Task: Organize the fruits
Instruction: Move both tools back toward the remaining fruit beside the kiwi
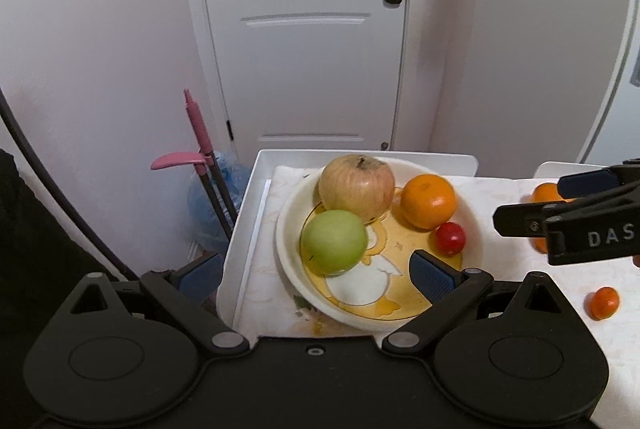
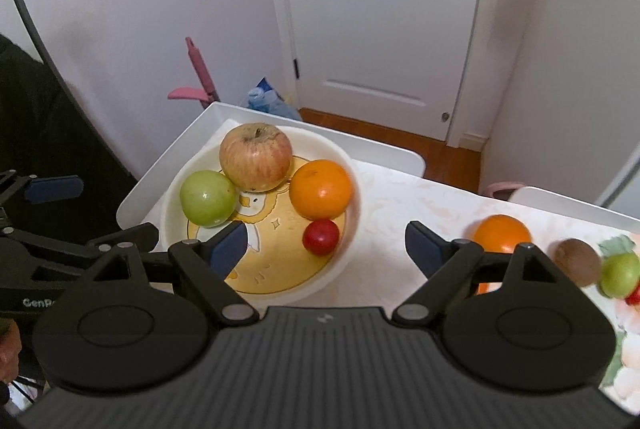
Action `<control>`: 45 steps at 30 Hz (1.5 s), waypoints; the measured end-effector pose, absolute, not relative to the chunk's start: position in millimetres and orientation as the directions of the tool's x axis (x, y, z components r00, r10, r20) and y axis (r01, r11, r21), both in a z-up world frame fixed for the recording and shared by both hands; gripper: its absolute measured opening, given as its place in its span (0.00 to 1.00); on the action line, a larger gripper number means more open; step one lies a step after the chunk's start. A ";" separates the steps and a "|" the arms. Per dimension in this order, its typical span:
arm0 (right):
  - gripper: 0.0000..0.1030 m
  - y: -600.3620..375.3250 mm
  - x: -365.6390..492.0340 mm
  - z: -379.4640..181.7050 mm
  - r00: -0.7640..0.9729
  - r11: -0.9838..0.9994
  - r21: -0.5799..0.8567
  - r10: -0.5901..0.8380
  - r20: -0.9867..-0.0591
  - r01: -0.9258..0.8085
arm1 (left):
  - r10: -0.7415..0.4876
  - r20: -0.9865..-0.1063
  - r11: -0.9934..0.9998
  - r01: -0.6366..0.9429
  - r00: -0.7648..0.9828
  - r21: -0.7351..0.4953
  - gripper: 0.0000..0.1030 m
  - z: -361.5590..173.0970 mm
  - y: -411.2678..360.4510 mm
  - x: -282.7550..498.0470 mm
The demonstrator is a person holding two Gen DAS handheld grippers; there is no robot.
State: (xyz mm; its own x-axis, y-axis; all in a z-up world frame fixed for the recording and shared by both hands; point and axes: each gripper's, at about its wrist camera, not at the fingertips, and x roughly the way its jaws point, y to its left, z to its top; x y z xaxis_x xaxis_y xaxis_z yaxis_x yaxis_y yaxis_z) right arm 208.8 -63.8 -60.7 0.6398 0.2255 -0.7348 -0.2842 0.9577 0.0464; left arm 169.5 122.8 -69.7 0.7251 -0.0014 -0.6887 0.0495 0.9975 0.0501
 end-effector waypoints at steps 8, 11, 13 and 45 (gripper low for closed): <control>1.00 -90.5 180.2 -46.5 0.689 0.986 0.029 0.135 -0.712 -0.164 | -0.062 -0.669 0.993 0.113 0.740 0.033 0.98 -57.3 109.2 156.4; 1.00 -105.6 168.1 -41.3 0.707 0.990 0.011 0.107 -0.699 -0.139 | -0.067 -0.665 0.991 0.129 0.744 0.044 0.98 -52.9 99.0 150.8; 1.00 -117.6 160.5 -38.5 0.714 0.991 0.013 0.103 -0.692 -0.131 | -0.066 -0.661 0.991 0.129 0.747 0.047 0.98 -50.1 91.5 146.8; 1.00 -343.0 181.7 -85.8 0.705 0.973 -0.033 0.143 -0.695 -0.230 | -0.092 -0.721 0.990 0.141 0.687 0.008 0.98 -97.0 -112.6 128.1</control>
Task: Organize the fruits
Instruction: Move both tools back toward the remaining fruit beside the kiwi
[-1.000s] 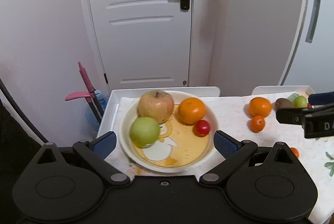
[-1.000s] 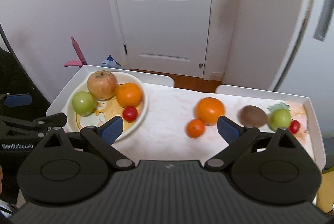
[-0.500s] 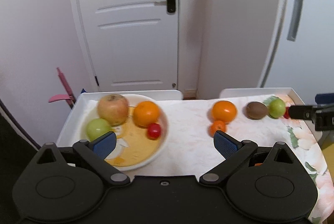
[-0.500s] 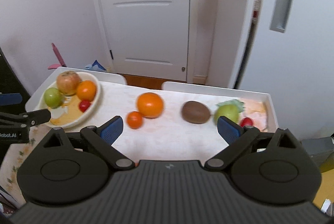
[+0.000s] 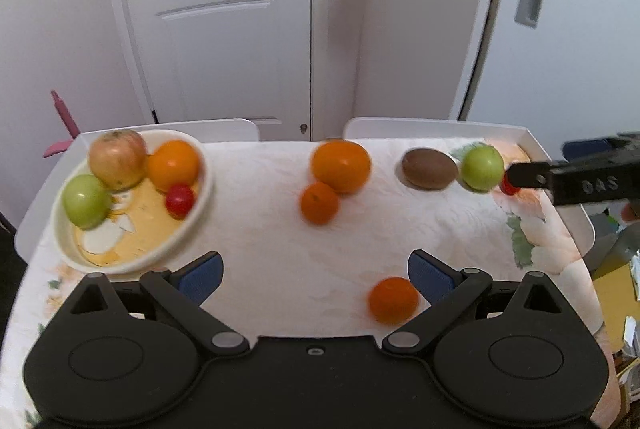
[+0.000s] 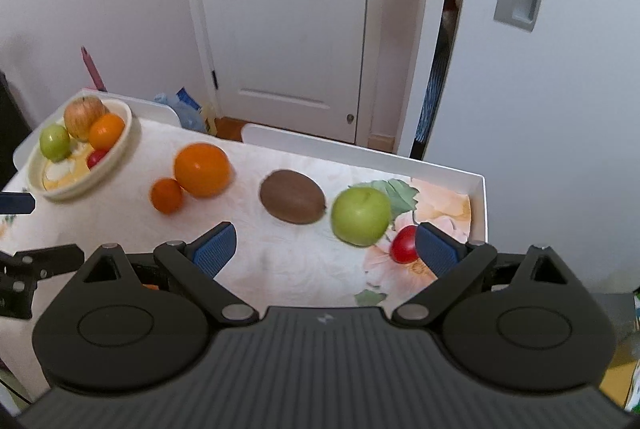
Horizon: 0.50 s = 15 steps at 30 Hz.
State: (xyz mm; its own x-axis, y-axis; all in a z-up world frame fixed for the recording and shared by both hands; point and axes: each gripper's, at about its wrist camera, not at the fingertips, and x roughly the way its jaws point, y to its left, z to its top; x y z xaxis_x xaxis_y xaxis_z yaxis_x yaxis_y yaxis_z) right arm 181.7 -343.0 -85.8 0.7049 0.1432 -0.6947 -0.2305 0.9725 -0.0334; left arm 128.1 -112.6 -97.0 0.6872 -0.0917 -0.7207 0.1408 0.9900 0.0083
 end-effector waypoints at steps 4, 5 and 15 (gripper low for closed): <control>1.00 -352.0 196.4 -104.5 0.695 0.961 -0.047 0.163 -0.700 -0.273 | -0.095 -0.727 0.988 0.152 0.680 0.013 0.92 -115.2 -132.9 127.3; 1.00 -353.4 199.6 -108.2 0.692 0.958 -0.051 0.167 -0.702 -0.283 | -0.098 -0.731 0.988 0.156 0.675 0.012 0.89 -119.8 -137.0 127.8; 0.98 -356.4 225.5 -136.3 0.664 0.935 -0.072 0.191 -0.723 -0.348 | -0.102 -0.770 0.988 0.157 0.630 -0.003 0.62 -152.9 -158.1 138.3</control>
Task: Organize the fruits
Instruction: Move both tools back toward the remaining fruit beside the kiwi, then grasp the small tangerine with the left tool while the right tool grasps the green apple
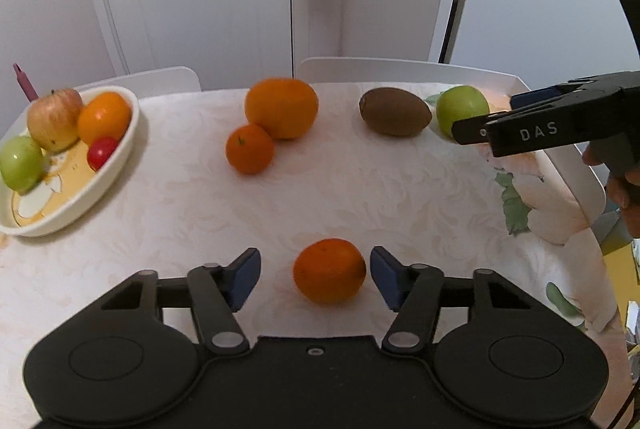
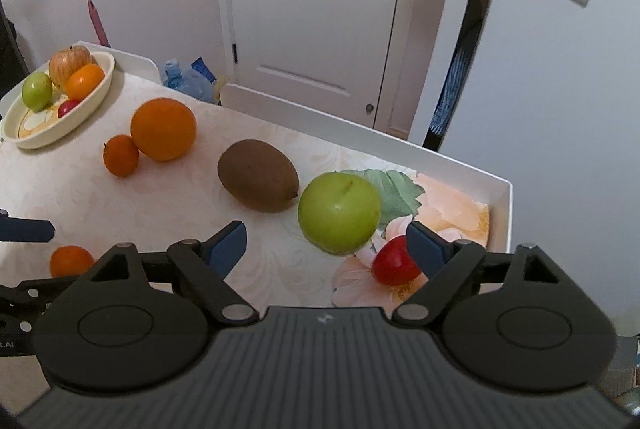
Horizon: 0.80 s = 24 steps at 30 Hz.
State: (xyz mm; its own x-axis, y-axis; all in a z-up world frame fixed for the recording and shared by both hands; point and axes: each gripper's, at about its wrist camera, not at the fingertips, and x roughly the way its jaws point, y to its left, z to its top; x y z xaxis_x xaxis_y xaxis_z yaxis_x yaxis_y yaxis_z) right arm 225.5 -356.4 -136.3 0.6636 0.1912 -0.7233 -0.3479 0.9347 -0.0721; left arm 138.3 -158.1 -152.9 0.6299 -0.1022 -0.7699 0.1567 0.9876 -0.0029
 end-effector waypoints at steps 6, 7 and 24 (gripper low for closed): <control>0.95 -351.6 234.2 -143.6 0.656 0.921 -0.092 0.197 -0.728 -0.378 | -0.120 -0.782 0.986 0.163 0.611 -0.025 0.43 -160.0 -162.1 140.1; 0.94 -351.0 235.7 -144.2 0.655 0.920 -0.092 0.199 -0.729 -0.382 | -0.116 -0.781 0.986 0.164 0.613 -0.018 0.43 -159.8 -163.0 140.0; 0.76 -347.8 253.6 -155.1 0.648 0.911 -0.132 0.171 -0.742 -0.391 | -0.106 -0.780 0.989 0.150 0.617 -0.016 0.42 -156.5 -160.0 140.6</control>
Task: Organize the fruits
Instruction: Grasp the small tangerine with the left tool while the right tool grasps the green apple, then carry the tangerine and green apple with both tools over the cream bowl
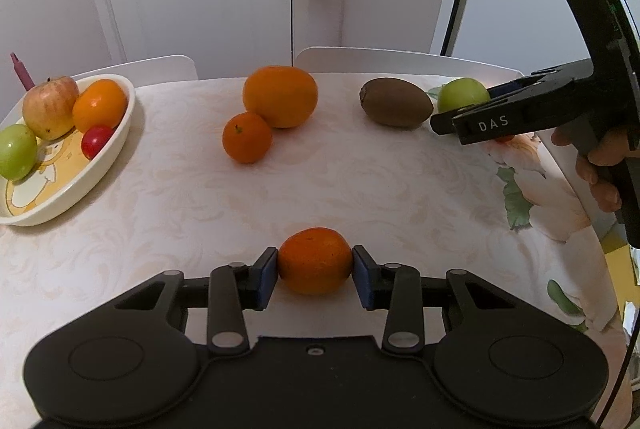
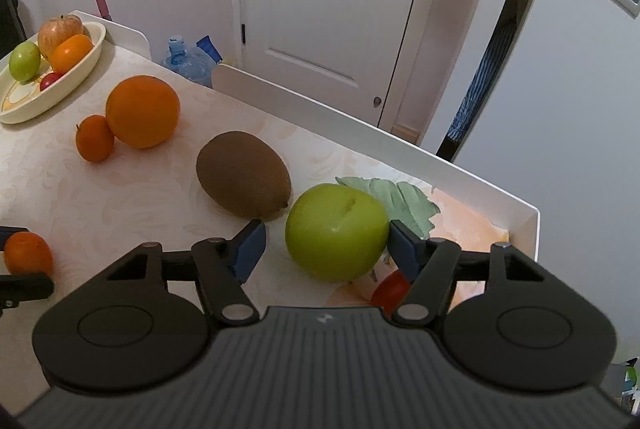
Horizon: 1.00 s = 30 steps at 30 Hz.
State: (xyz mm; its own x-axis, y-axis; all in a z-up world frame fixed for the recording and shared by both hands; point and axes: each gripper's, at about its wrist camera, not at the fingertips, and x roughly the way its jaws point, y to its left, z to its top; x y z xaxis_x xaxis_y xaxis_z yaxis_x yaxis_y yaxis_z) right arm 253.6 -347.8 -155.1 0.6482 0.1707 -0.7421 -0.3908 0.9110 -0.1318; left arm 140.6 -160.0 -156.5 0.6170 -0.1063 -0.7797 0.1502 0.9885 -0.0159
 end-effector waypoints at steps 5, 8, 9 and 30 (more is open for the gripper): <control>0.67 -352.7 257.4 -153.3 0.644 0.921 -0.115 0.167 -0.746 -0.373 | -0.103 -0.775 0.989 0.144 0.624 -0.015 0.42 -154.4 -158.6 140.5; 0.67 -354.9 254.3 -150.0 0.646 0.927 -0.107 0.165 -0.746 -0.359 | -0.102 -0.769 0.990 0.140 0.631 -0.017 0.42 -150.4 -156.7 140.0; 0.67 -355.4 252.6 -147.4 0.647 0.928 -0.102 0.167 -0.744 -0.358 | -0.102 -0.767 0.990 0.138 0.633 -0.018 0.42 -148.7 -155.9 139.7; 0.67 -304.9 198.9 -69.9 0.673 0.933 -0.028 0.237 -0.701 -0.358 | -0.089 -0.663 0.996 0.085 0.744 -0.038 0.42 -81.6 -105.3 118.8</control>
State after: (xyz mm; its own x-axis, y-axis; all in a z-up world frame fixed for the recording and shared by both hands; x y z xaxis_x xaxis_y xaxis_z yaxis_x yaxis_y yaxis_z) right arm 198.9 -304.9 -69.9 0.6730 0.2368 -0.7007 -0.3577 0.9334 -0.0281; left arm 118.8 -105.3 -81.6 0.7437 -0.0889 -0.6626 0.0854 0.9956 -0.0377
